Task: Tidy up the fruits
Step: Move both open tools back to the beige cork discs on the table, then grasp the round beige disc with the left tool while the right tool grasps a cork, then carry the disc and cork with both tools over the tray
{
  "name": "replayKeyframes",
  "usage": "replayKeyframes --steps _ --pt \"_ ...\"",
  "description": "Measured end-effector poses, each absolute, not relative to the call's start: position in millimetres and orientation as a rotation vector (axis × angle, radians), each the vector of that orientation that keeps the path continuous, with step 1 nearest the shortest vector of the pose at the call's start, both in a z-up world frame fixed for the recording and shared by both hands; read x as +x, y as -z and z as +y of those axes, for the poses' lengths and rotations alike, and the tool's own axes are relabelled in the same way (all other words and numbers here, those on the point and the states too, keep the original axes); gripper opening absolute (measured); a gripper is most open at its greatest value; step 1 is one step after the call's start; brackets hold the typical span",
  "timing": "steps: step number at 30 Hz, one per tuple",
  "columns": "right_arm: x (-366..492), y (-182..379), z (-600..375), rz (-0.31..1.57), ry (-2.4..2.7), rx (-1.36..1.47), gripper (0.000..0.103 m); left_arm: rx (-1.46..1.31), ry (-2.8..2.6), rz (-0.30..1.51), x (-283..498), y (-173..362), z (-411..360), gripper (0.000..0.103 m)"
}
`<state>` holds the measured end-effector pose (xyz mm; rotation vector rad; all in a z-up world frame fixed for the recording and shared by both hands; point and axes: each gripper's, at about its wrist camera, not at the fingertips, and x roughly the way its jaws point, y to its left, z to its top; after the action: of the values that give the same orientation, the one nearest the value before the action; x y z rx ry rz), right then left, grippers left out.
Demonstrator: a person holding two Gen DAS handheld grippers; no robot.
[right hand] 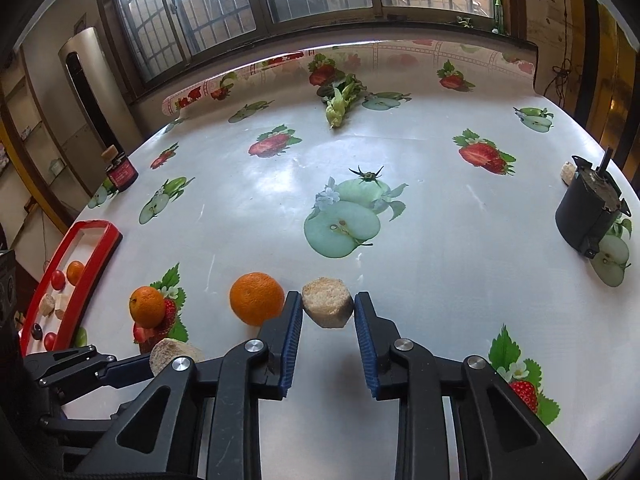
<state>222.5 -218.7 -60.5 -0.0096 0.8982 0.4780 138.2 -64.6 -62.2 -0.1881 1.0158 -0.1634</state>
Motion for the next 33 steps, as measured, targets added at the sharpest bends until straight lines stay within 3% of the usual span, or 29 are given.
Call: replayKeyframes --steps 33 --pt "135.1 19.9 -100.1 0.848 -0.687 -0.099 0.028 -0.218 -0.065 0.888 62.7 14.5 63.4 0.033"
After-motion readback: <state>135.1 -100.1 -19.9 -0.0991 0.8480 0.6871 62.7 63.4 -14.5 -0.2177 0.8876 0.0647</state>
